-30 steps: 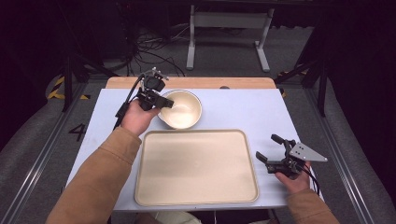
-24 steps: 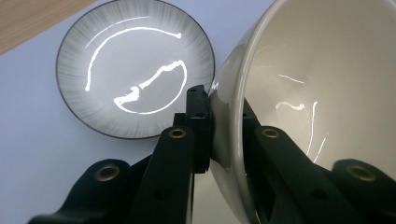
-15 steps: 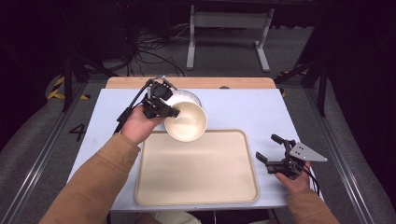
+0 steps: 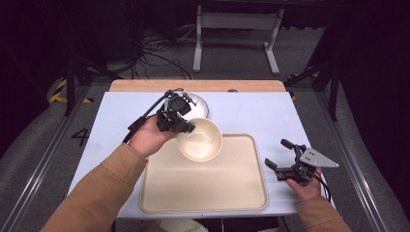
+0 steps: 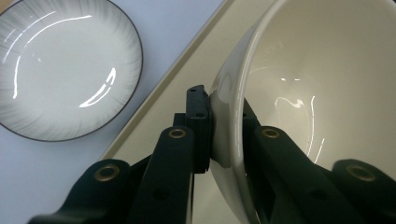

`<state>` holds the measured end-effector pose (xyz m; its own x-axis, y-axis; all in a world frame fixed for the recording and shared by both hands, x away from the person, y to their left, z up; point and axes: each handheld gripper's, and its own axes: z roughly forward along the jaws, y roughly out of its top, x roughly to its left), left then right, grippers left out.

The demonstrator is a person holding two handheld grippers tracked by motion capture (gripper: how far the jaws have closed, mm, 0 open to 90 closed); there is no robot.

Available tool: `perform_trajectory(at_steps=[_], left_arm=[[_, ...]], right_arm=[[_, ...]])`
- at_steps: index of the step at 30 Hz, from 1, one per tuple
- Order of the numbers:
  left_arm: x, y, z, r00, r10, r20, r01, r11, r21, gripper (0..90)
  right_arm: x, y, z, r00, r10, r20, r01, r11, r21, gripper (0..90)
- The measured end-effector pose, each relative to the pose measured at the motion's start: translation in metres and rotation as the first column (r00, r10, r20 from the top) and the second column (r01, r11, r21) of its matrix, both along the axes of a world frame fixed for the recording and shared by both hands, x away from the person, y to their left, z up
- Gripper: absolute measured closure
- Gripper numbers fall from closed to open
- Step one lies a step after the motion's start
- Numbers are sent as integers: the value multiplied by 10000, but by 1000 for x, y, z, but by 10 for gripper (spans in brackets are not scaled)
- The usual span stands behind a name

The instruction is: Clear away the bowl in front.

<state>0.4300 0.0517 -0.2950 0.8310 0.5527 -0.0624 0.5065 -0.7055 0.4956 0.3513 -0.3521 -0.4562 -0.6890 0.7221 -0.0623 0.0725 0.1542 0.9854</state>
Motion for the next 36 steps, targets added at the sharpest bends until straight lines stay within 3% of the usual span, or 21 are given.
perform_trajectory(at_steps=[10, 20, 36], left_arm=[[-10, -16, -6, 9946, -1033, -136, 1038, 9938, 411, 834], [-7, -24, -19, 9917, -1217, -411, 1242, 9902, 640, 834], [-3, -40, -49, 9844, -1542, -852, 1664, 9727, 1616, 835]], right_arm=[[0, 0, 0, 10000, 7, -3, -7, 10000, 6, 23], [0, 0, 0, 10000, 22, 0, -22, 10000, 3, 23], [0, 0, 0, 10000, 13, -2, -13, 10000, 9, 24]])
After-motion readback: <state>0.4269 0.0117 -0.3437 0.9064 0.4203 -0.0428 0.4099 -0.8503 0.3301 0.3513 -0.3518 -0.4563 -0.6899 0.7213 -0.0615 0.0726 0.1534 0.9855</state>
